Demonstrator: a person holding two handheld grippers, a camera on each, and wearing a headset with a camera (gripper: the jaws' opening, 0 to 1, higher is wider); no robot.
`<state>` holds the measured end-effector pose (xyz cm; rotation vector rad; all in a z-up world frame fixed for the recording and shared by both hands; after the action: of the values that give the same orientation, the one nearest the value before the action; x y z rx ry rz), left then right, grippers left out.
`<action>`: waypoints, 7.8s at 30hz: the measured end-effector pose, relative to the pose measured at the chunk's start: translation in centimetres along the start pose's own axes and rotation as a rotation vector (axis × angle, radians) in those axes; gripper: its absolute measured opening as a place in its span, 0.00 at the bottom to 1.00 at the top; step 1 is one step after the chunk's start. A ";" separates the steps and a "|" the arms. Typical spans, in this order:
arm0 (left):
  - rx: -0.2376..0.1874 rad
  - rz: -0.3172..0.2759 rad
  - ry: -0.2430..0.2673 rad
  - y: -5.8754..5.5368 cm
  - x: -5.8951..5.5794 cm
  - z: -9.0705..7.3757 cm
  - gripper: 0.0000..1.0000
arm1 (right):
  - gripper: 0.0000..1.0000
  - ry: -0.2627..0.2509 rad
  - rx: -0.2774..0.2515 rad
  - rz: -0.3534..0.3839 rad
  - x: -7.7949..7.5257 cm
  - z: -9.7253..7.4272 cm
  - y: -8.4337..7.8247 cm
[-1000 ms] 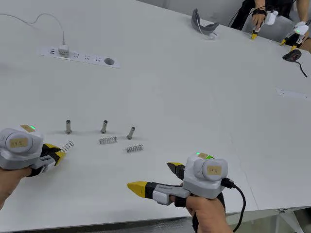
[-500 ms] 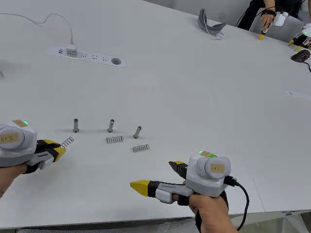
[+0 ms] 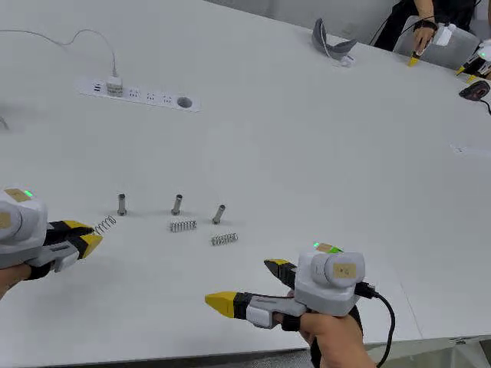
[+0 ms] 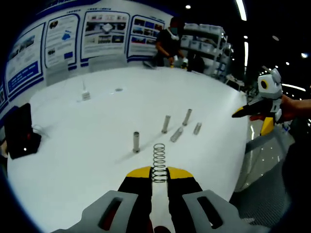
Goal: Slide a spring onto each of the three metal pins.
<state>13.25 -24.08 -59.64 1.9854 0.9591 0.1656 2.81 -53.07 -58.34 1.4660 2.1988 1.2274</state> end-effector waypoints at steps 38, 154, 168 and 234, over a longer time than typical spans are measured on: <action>-0.002 0.157 -0.165 1.5 -6.1 0.1 0.11 | 0.68 0.134 -0.075 0.046 2.0 1.5 1.6; 0.062 0.444 -0.463 2.2 -11.4 -0.2 0.10 | 0.12 0.545 0.323 -0.873 9.4 4.2 8.8; 0.023 0.363 -0.439 2.4 -10.6 -0.2 0.12 | 0.12 0.539 0.296 -0.867 9.0 4.6 9.4; -0.050 0.012 0.005 -0.7 0.9 -5.1 0.60 | 0.12 0.435 0.315 -0.938 3.5 11.1 13.1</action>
<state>11.17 -19.84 -57.36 1.9462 0.9375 0.1999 16.21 -42.46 -54.70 0.0738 2.8928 0.9095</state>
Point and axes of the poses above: the centre of the closed fingertips' face, and the gripper's own axes: z roughly forward along the fingers, x roughly to its left, y roughly out of its top, the point moved 8 cm from there along -z, roughly backward along the fingers, and after that the axes turned 6 degrees about -z, right-handed, at the moved point
